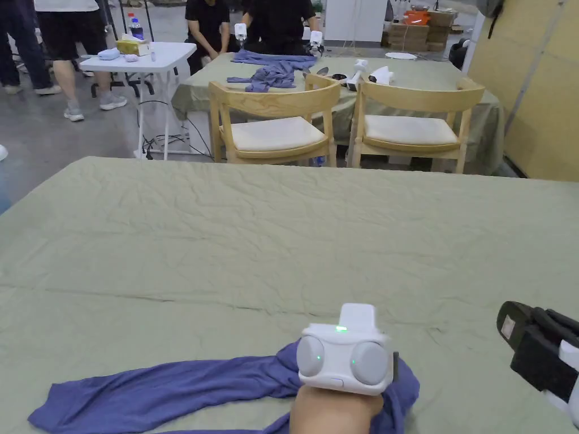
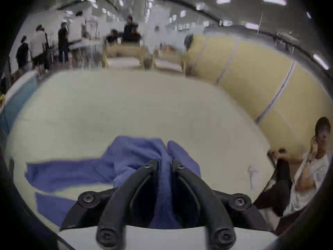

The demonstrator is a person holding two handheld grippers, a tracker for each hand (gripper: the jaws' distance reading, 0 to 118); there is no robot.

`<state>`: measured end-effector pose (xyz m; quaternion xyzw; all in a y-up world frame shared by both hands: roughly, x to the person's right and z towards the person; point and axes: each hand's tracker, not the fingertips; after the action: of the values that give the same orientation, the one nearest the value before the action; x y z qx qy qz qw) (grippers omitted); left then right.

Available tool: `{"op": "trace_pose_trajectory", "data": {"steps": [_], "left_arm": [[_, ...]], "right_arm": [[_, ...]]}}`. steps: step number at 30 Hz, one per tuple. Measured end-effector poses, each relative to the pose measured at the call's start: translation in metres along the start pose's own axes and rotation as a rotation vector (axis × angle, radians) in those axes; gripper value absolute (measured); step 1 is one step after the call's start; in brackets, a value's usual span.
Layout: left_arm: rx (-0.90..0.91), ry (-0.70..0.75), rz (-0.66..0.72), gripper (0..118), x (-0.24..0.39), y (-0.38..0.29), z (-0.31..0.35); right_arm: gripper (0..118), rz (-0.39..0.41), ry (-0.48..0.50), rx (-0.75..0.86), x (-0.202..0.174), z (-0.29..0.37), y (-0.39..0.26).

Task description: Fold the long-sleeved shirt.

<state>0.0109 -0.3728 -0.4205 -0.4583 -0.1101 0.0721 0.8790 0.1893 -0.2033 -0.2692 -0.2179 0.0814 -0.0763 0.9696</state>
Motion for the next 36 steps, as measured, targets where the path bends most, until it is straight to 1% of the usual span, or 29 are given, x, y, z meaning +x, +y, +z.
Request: {"op": "trace_pose_trajectory", "data": {"steps": [3, 4, 6, 7, 8, 9, 10, 11, 13, 14, 16, 17, 18, 19, 20, 21, 22, 24, 26, 27, 28, 29, 30, 31, 32, 33, 34, 35, 36], "left_arm": [[-0.232, 0.008, 0.011, 14, 0.016, -0.046, -0.074], [-0.264, 0.012, 0.023, 14, 0.017, -0.056, -0.086], [-0.142, 0.031, 0.008, 16, 0.021, -0.051, -0.078], [-0.162, 0.017, 0.008, 23, 0.022, -0.043, -0.076], [-0.157, -0.027, 0.011, 40, 0.022, -0.034, -0.070], [-0.122, -0.115, -0.003, 68, 0.020, -0.025, -0.056], [-0.067, -0.173, -0.023, 104, 0.018, -0.019, -0.027], [0.027, -0.221, -0.051, 118, 0.014, -0.017, 0.001], [0.215, -0.214, -0.067, 117, 0.003, -0.020, 0.056], [0.295, -0.194, -0.106, 117, -0.005, -0.023, 0.092], [0.310, -0.091, -0.135, 117, -0.022, -0.040, 0.131], [0.279, -0.056, -0.147, 113, -0.032, -0.050, 0.142], [0.220, -0.036, -0.146, 93, -0.050, -0.057, 0.142], [0.203, -0.038, -0.106, 23, -0.063, -0.071, 0.148], [0.224, -0.079, -0.059, 3, -0.079, -0.086, 0.154], [0.166, -0.057, 0.015, 0, -0.090, -0.096, 0.152], [0.137, -0.021, 0.067, 0, -0.102, -0.103, 0.150], [0.091, -0.062, 0.082, 0, -0.129, -0.112, 0.146], [0.113, -0.044, 0.104, 1, -0.143, -0.104, 0.139], [0.144, -0.014, 0.103, 5, -0.155, -0.093, 0.133], [0.166, 0.024, 0.088, 31, -0.167, -0.081, 0.125], [0.181, 0.078, 0.055, 70, -0.180, -0.066, 0.112], [0.185, 0.160, 0.026, 111, -0.178, -0.050, 0.099], [0.191, 0.244, 0.012, 115, -0.190, -0.042, 0.090], [0.231, 0.304, -0.001, 109, -0.204, -0.025, 0.073], [0.217, 0.356, 0.008, 109, -0.217, -0.014, 0.054], [0.189, 0.414, 0.013, 110, -0.194, -0.009, 0.043], [0.116, 0.426, 0.014, 110, -0.198, -0.005, 0.022], [0.049, 0.402, -0.015, 108, -0.201, -0.004, 0.001]], "right_arm": [[4, -0.001, -0.038, -0.048, 0.020, 0.002, -0.015], [4, -0.003, -0.046, -0.060, 0.024, 0.001, -0.020], [4, -0.012, -0.052, -0.083, 0.032, -0.001, -0.027], [4, -0.017, -0.055, -0.091, 0.034, -0.002, -0.030], [4, -0.023, -0.057, -0.097, 0.035, -0.004, -0.032], [4, -0.036, -0.058, -0.101, 0.036, -0.007, -0.033], [4, -0.048, -0.055, -0.102, 0.036, -0.008, -0.034], [4, -0.059, -0.048, -0.100, 0.036, -0.009, -0.035], [4, -0.069, -0.030, -0.096, 0.032, -0.012, -0.036], [4, -0.069, -0.022, -0.098, 0.028, -0.015, -0.037], [4, -0.063, -0.001, -0.108, 0.021, -0.021, -0.041], [4, -0.062, 0.009, -0.113, 0.017, -0.024, -0.043], [4, -0.061, 0.021, -0.123, 0.013, -0.027, -0.047], [4, -0.061, 0.028, -0.132, 0.009, -0.029, -0.049], [4, -0.060, 0.035, -0.141, 0.007, -0.032, -0.054], [4, -0.057, 0.040, -0.150, 0.003, -0.035, -0.057], [4, -0.054, 0.044, -0.160, 0.001, -0.038, -0.060], [4, -0.053, 0.050, -0.181, -0.002, -0.044, -0.066], [4, -0.051, 0.055, -0.203, -0.004, -0.051, -0.069], [4, -0.047, 0.055, -0.212, -0.005, -0.054, -0.071], [4, -0.046, 0.051, -0.218, -0.004, -0.056, -0.072], [4, -0.047, 0.047, -0.224, -0.003, -0.059, -0.073], [4, -0.048, 0.044, -0.231, -0.003, -0.061, -0.074], [4, -0.048, 0.041, -0.236, -0.002, -0.063, -0.075], [4, -0.048, 0.035, -0.242, 0.000, -0.065, -0.076], [4, -0.044, 0.029, -0.248, 0.001, -0.067, -0.078], [4, -0.040, 0.022, -0.255, 0.002, -0.070, -0.079], [4, -0.035, 0.015, -0.268, 0.004, -0.074, -0.081], [4, -0.031, 0.005, -0.291, 0.007, -0.079, -0.084]]}}
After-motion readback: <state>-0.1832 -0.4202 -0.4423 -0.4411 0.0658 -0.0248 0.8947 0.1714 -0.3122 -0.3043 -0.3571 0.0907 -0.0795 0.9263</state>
